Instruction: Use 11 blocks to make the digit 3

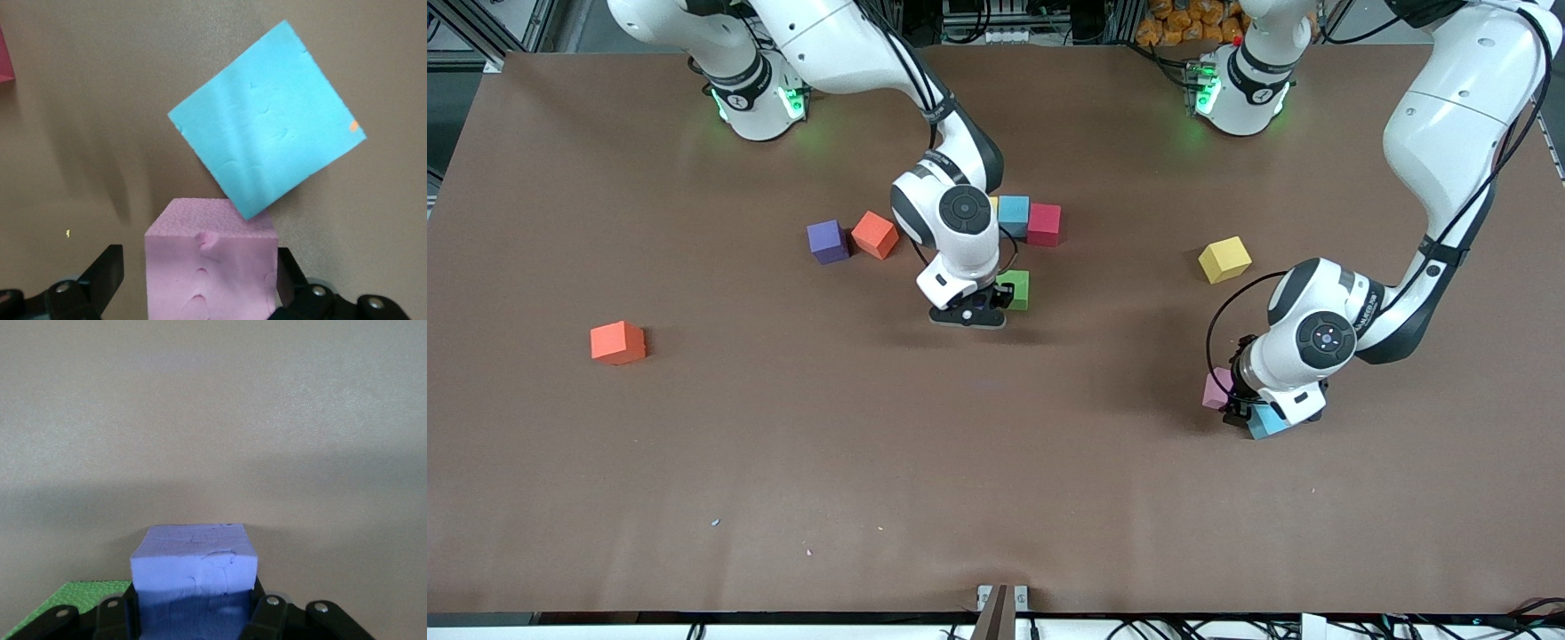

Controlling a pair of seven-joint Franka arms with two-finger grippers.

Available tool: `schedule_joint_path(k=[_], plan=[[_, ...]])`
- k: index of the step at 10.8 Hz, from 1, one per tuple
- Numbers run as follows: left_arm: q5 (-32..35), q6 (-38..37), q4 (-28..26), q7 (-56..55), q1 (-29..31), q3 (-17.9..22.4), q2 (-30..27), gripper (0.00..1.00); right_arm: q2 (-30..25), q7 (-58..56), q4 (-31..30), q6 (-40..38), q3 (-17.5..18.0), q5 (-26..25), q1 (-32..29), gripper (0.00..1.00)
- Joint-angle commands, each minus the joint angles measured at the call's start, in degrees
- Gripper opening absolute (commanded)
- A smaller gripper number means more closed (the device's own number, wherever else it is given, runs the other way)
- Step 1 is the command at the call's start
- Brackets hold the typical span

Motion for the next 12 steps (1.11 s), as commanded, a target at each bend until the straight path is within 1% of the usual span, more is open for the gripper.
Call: schedule_joint_path(k=[1, 2, 3, 4, 5, 6, 7, 9, 11, 12], plan=[[1.3, 0.3, -1.0, -1.5, 0.0, -0.1, -1.0, 1.0, 0.0, 1.4, -0.1, -1.2, 0.5, -1.2, -0.2, 0.27], [1.3, 0.3, -1.0, -2.6, -0.2, -0.1, -1.0, 1.0, 0.0, 1.4, -0.1, -1.1, 0.5, -1.2, -0.3, 0.39], [1.3, 0.3, -1.0, -3.9, -0.6, -0.1, -1.0, 0.81, 0.0, 1.3, -0.1, -1.2, 0.5, -1.2, -0.3, 0.53], [1.3, 0.3, -1.1, -4.1, -0.4, -0.1, -1.0, 0.47, 0.0, 1.3, 0.0, -1.2, 0.5, -1.2, -0.4, 0.73], [1.1, 0.3, -1.1, -4.2, -0.4, -0.1, -1.3, 0.28, -0.1, 1.4, 0.1, -1.2, 0.4, -1.2, -0.4, 1.0], [0.8, 0.2, -1.1, -4.9, -0.4, -0.2, -1.5, 0.18, -0.2, 1.3, 0.1, -1.1, 0.4, -1.2, -0.6, 1.0], [0.8, 0.2, -1.0, -6.2, -0.4, -0.5, -1.6, 0.15, -0.4, 1.1, 0.4, -1.1, 0.4, -1.2, -0.6, 1.0], [0.7, -0.9, -1.1, -8.3, -0.4, -2.2, -2.9, 0.13, -1.7, 0.6, 1.6, -2.5, 0.3, -1.2, -1.0, 1.0], [0.7, -2.8, -1.2, -12.6, -0.5, -5.3, -3.2, 0.13, -2.8, 0.2, 4.1, -7.1, 0.2, -1.3, -1.3, 1.0], [0.7, -4.4, -1.4, -14.8, -0.6, -7.3, -3.2, 0.13, -4.6, -1.3, 4.3, -9.8, 0.1, -1.2, -2.0, 1.0]])
